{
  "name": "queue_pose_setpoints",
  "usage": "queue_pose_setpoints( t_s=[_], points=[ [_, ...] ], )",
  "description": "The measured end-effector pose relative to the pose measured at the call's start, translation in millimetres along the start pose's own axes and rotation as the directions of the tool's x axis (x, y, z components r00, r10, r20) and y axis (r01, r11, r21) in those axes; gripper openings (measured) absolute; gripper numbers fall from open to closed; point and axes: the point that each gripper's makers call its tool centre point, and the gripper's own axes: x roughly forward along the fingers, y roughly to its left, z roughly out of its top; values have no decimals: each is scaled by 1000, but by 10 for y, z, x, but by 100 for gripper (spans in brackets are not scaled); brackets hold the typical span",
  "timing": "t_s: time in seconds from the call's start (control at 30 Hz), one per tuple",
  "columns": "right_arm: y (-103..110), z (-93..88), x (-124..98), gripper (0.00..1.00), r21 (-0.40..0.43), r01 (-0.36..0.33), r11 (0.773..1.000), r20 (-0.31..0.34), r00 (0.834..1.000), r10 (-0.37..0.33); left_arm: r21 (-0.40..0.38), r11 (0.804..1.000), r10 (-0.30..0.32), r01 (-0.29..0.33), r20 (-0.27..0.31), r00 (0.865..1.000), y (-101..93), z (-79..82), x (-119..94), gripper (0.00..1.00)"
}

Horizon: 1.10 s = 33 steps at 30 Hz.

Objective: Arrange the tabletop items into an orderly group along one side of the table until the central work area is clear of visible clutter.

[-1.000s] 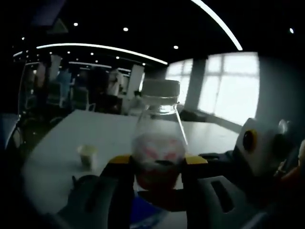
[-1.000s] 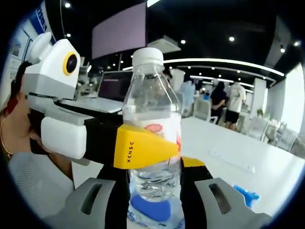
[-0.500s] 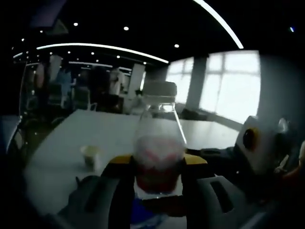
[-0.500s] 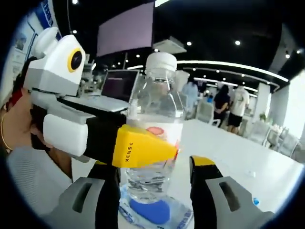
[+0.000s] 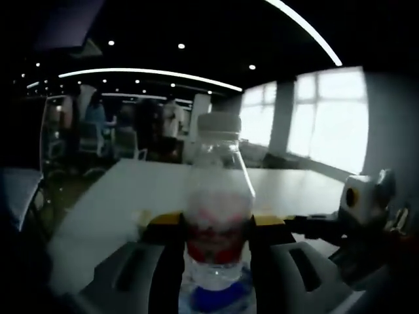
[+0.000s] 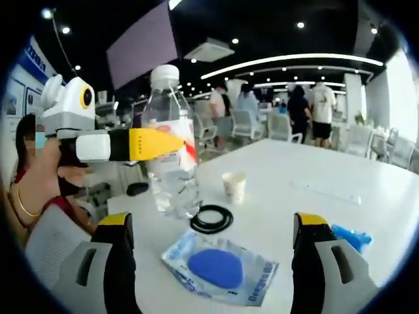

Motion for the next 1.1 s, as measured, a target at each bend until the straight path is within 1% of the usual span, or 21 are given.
queue_pose_setpoints(
  t_s=[0.13,0.3,0.37,0.43,0.47,0.5,0.57,0.67,0.7,0.73,0.8,0.87,0.93,1.1],
  points=[
    [-74,-25,-121,100,16,33,999,2,999,-33,27,999,35,-35,15,999,173,87,-2,35],
    [-173,-99,-316,100,43,71,997,-3,997,-71,26,997,70,-71,22,997,408,172,-10,35],
    [-227,-168,-445,100,71,92,993,-16,996,-91,36,996,86,-87,27,996,500,201,-8,35],
    [-270,-244,-537,100,71,106,992,-32,994,-104,44,994,97,-98,25,995,593,217,1,35],
    [-295,-276,-570,100,68,113,991,-39,993,-111,42,994,103,-104,24,994,656,224,9,35],
    [-330,-326,-616,100,66,128,990,-50,991,-124,39,993,106,-107,23,994,677,224,10,35],
    [-381,-404,-671,100,82,145,986,-62,988,-140,23,993,112,-113,23,993,767,225,7,35],
    [-430,-475,-707,100,112,166,980,-61,985,-160,41,991,124,-124,3,992,866,189,12,35],
    [-446,-478,-715,100,138,180,974,-49,983,-174,44,991,129,-129,-2,992,906,175,15,35],
    [-465,-454,-705,100,189,186,964,-16,982,-186,44,990,132,-132,-1,991,935,169,14,35],
    [-423,-500,-677,100,256,157,954,-21,987,-157,50,988,146,-146,-1,989,1012,155,17,35],
    [-436,-546,-647,100,236,164,958,-34,986,-160,56,985,162,-161,-8,987,1095,137,23,35],
    [-400,-617,-630,100,209,165,964,-69,986,-154,54,984,170,-170,-9,985,1177,125,35,35],
    [-377,-654,-600,100,202,154,967,-84,987,-140,72,980,186,-186,0,983,1354,119,112,35]
  ],
)
